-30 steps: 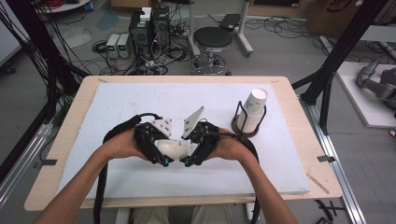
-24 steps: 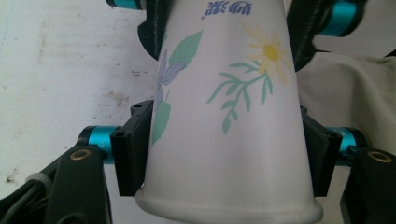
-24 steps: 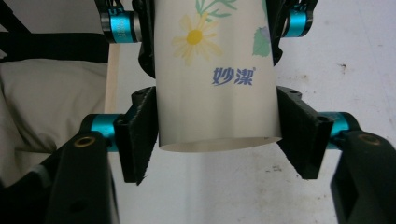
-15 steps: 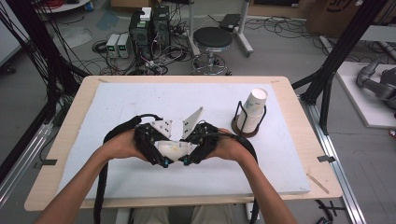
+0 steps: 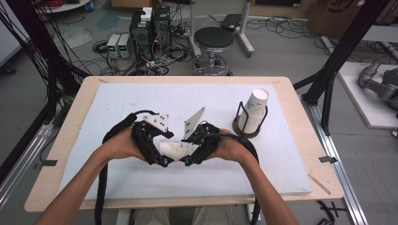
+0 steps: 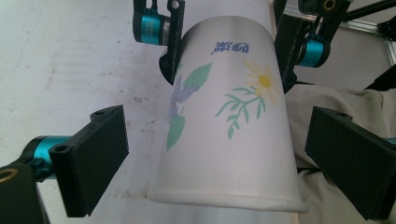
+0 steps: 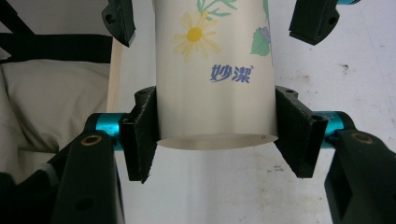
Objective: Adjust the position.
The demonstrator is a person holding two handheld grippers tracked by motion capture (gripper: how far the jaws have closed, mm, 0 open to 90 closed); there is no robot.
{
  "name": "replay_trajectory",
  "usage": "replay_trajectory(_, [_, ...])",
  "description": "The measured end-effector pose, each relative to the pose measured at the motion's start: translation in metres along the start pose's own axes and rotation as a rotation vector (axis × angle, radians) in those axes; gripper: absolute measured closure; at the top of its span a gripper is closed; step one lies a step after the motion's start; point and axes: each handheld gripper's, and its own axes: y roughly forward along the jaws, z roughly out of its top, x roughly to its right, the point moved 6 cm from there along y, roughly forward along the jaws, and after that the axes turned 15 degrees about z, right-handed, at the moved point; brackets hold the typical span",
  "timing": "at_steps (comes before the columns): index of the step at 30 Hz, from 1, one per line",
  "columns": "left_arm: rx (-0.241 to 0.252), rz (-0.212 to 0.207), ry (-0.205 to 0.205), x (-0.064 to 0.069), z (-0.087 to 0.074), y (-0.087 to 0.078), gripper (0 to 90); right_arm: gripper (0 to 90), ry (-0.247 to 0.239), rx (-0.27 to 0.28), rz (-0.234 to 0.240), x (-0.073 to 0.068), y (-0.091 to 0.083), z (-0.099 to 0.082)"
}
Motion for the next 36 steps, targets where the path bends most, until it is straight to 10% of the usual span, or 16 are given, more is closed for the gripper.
replay_trajectory(12, [0.125, 0.035, -0.062, -0.003, -0.002, -0.012, 6.1, 37.8, 0.007, 0.02, -0.013, -0.001, -0.005, -0.003])
replay_trajectory(36, [0.389, 0.061, -0.203, -0.002, -0.035, -0.016, 6.1, 37.7, 0.031, 0.242, -0.049, -0.004, -0.013, -0.026])
